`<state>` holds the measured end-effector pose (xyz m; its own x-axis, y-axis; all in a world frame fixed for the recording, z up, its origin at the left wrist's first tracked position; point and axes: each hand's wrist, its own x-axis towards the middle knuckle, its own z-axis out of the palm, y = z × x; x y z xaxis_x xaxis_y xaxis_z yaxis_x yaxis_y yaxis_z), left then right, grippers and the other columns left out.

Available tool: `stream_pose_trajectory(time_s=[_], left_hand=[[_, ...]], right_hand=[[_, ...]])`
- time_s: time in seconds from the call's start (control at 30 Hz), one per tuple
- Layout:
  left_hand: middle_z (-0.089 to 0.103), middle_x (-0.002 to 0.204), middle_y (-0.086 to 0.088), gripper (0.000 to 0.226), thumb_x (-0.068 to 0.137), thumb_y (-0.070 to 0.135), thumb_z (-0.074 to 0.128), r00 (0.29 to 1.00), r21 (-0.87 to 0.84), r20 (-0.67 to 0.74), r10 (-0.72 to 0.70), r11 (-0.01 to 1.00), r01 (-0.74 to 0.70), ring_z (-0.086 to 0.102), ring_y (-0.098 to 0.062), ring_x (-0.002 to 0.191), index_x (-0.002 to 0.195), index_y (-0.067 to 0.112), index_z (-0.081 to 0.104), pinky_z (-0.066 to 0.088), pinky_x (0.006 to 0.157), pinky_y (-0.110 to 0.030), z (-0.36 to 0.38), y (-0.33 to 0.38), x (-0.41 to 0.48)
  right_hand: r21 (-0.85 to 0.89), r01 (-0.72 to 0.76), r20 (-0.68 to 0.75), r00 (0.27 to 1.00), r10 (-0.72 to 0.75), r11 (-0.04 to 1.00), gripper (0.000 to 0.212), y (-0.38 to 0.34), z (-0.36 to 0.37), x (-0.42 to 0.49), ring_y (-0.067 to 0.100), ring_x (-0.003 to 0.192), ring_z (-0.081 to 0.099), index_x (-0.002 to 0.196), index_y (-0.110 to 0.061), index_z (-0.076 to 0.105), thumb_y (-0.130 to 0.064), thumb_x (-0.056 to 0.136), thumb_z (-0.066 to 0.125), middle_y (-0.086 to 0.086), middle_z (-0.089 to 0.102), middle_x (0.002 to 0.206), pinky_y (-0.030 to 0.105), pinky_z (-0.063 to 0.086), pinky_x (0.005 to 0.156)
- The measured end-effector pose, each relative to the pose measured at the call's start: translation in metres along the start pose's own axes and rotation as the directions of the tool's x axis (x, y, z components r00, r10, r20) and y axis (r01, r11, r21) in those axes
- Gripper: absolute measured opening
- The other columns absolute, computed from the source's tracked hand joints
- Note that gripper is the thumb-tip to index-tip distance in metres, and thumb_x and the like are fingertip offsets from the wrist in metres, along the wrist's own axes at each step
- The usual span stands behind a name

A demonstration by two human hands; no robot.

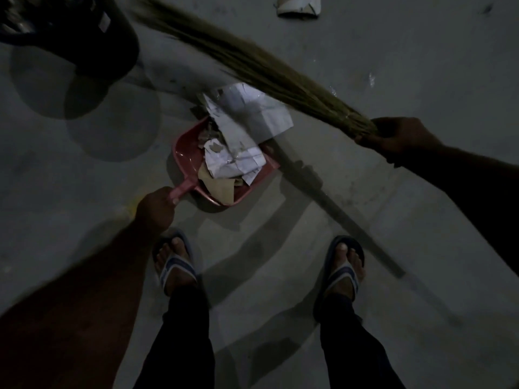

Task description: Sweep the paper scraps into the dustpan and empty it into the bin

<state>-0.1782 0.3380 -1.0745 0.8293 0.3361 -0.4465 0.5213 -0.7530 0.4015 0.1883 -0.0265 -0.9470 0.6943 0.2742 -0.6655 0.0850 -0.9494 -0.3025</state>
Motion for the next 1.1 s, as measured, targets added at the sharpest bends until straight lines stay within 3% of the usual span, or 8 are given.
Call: stream_pose_trajectory(time_s=[0.13, 0.27, 0.4, 0.57, 0.63, 0.7, 0.87, 1.1], left_hand=[[0.067, 0.095, -0.021, 0.017, 0.093, 0.016, 0.047, 0.96, -0.074, 0.0, -0.281, 0.957, 0.28, 0.064, -0.04, 0.089, 0.089, 0.018, 0.063, 0.048, 0.077, -0.041, -0.009, 0.03, -0.008], [0.066, 0.097, -0.025, 0.045, 0.079, 0.031, 0.044, 0.955, -0.136, -0.004, -0.297, 0.946, 0.294, 0.062, -0.041, 0.088, 0.105, 0.002, 0.065, 0.043, 0.073, -0.038, -0.005, 0.028, -0.034], [0.067, 0.099, -0.024, 0.021, 0.092, 0.018, 0.056, 0.919, -0.108, 0.05, -0.391, 0.913, 0.394, 0.063, -0.041, 0.091, 0.105, 0.005, 0.066, 0.046, 0.076, -0.041, 0.005, 0.02, -0.041], [0.064, 0.082, -0.029, 0.041, 0.082, 0.026, 0.041, 0.951, -0.131, 0.004, -0.31, 0.943, 0.307, 0.063, -0.045, 0.071, 0.091, -0.005, 0.066, 0.049, 0.064, -0.045, -0.004, 0.029, -0.025], [0.061, 0.069, -0.028, 0.04, 0.084, 0.022, 0.038, 0.969, -0.154, 0.023, -0.247, 0.957, 0.248, 0.062, -0.043, 0.059, 0.081, -0.007, 0.065, 0.05, 0.055, -0.043, -0.001, 0.027, -0.014], [0.059, 0.066, -0.017, 0.028, 0.088, 0.018, 0.041, 0.97, -0.106, -0.013, -0.244, 0.965, 0.241, 0.062, -0.036, 0.066, 0.078, 0.005, 0.064, 0.051, 0.064, -0.043, -0.01, 0.037, 0.004], [0.066, 0.102, -0.028, 0.032, 0.088, 0.021, 0.052, 0.92, -0.187, 0.0, -0.392, 0.904, 0.385, 0.062, -0.042, 0.097, 0.108, 0.0, 0.066, 0.046, 0.084, -0.043, -0.01, 0.05, 0.029], [0.067, 0.103, -0.021, 0.025, 0.094, 0.019, 0.049, 0.87, -0.296, 0.087, -0.486, 0.821, 0.488, 0.062, -0.034, 0.09, 0.105, 0.004, 0.066, 0.049, 0.081, -0.038, -0.02, 0.059, 0.032]], right_hand=[[-0.052, -0.003, 0.016, 1.0, 0.004, 0.999, 0.047, 0.001, 0.001, 0.003, 0.027, 0.072, 0.067, 0.126, -0.027, 0.065, -0.058, 0.089, 0.063, 0.007, 0.066, 0.091, 0.038, 0.06, 0.064], [-0.107, -0.048, -0.014, 0.999, 0.047, 0.993, 0.046, 0.003, 0.01, 0.006, 0.027, 0.073, 0.065, 0.115, -0.023, 0.066, -0.061, 0.091, 0.058, 0.006, 0.064, 0.084, 0.045, 0.062, 0.071], [-0.06, -0.15, -0.049, 0.988, 0.147, 0.987, 0.049, 0.017, 0.025, 0.005, 0.031, 0.068, 0.067, 0.108, -0.015, 0.065, -0.06, 0.091, 0.057, 0.012, 0.064, 0.082, 0.043, 0.062, 0.063], [-0.019, -0.216, 0.055, 0.975, 0.217, 0.976, 0.049, 0.022, 0.053, 0.002, 0.031, 0.066, 0.066, 0.111, -0.01, 0.064, -0.055, 0.094, 0.059, 0.013, 0.063, 0.08, 0.039, 0.06, 0.061], [-0.041, -0.209, 0.121, 0.97, 0.213, 0.977, 0.051, 0.016, 0.065, 0.001, 0.031, 0.067, 0.066, 0.117, -0.012, 0.064, -0.057, 0.093, 0.058, 0.012, 0.062, 0.08, 0.041, 0.061, 0.062], [-0.057, -0.193, 0.175, 0.964, 0.2, 0.979, 0.053, 0.009, 0.077, -0.003, 0.03, 0.067, 0.066, 0.122, -0.013, 0.063, -0.057, 0.093, 0.058, 0.012, 0.062, 0.082, 0.04, 0.061, 0.061], [-0.127, -0.098, 0.302, 0.944, 0.132, 0.987, 0.055, 0.003, 0.1, -0.027, 0.028, 0.067, 0.067, 0.128, -0.016, 0.061, -0.059, 0.095, 0.053, 0.012, 0.066, 0.094, 0.04, 0.062, 0.06], [-0.129, 0.039, 0.279, 0.96, -0.001, 0.991, 0.048, 0.022, 0.103, -0.05, 0.02, 0.072, 0.06, 0.13, -0.019, 0.061, -0.054, 0.097, 0.053, 0.01, 0.067, 0.106, 0.036, 0.056, 0.071]])
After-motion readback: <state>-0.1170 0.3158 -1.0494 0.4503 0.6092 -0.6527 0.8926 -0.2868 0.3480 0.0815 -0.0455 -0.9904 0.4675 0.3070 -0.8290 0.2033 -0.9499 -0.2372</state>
